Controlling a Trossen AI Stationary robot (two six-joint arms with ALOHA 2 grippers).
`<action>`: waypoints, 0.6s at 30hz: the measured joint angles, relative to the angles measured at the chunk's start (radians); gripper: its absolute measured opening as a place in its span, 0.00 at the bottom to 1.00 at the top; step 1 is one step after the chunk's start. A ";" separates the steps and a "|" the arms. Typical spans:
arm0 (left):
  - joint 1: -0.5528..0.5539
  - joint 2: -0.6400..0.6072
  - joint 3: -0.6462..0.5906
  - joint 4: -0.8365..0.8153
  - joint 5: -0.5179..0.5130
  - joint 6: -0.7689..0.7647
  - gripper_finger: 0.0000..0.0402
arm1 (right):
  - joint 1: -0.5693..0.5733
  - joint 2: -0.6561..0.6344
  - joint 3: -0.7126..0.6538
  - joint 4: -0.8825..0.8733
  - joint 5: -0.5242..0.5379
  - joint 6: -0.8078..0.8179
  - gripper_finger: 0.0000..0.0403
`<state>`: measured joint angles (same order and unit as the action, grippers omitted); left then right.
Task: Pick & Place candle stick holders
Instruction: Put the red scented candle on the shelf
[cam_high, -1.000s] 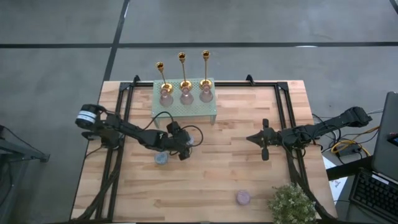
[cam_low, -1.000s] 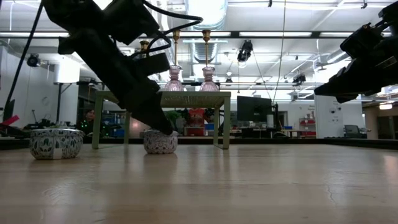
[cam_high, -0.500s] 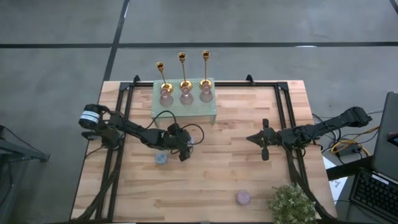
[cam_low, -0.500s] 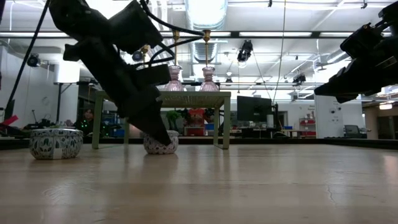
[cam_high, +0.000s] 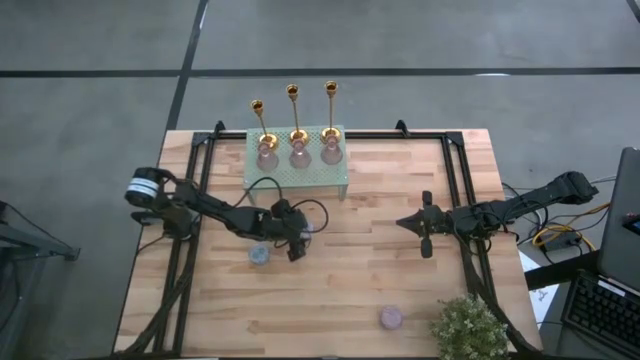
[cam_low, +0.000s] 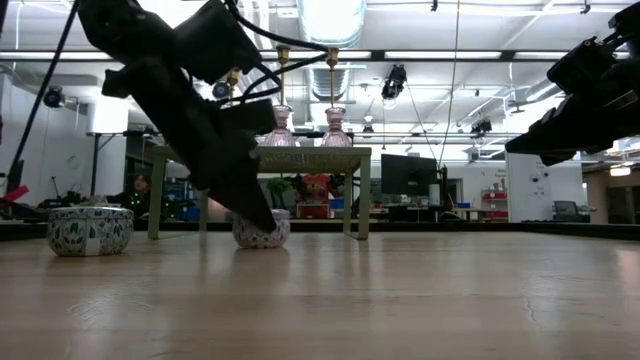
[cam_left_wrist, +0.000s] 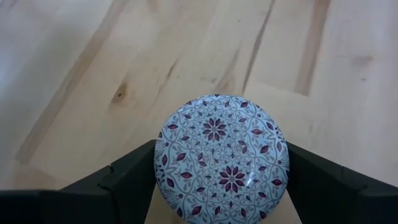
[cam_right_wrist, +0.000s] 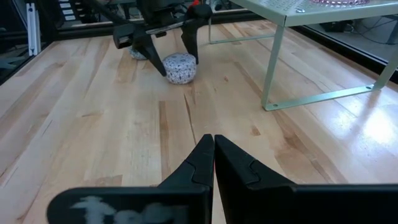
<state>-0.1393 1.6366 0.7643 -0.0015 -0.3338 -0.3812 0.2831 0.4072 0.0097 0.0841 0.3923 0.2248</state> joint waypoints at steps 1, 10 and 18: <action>0.000 -0.005 0.000 0.000 0.009 0.007 0.76 | 0.000 0.000 0.000 0.000 0.000 0.000 0.02; 0.000 -0.162 0.000 -0.053 0.071 0.020 0.76 | 0.000 0.000 0.000 0.000 0.000 0.000 0.02; 0.003 -0.389 0.019 -0.265 0.056 -0.100 0.76 | 0.000 0.000 0.000 0.000 0.000 0.000 0.02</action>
<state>-0.1364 1.2472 0.7831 -0.2662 -0.2782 -0.4809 0.2829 0.4072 0.0097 0.0843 0.3923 0.2245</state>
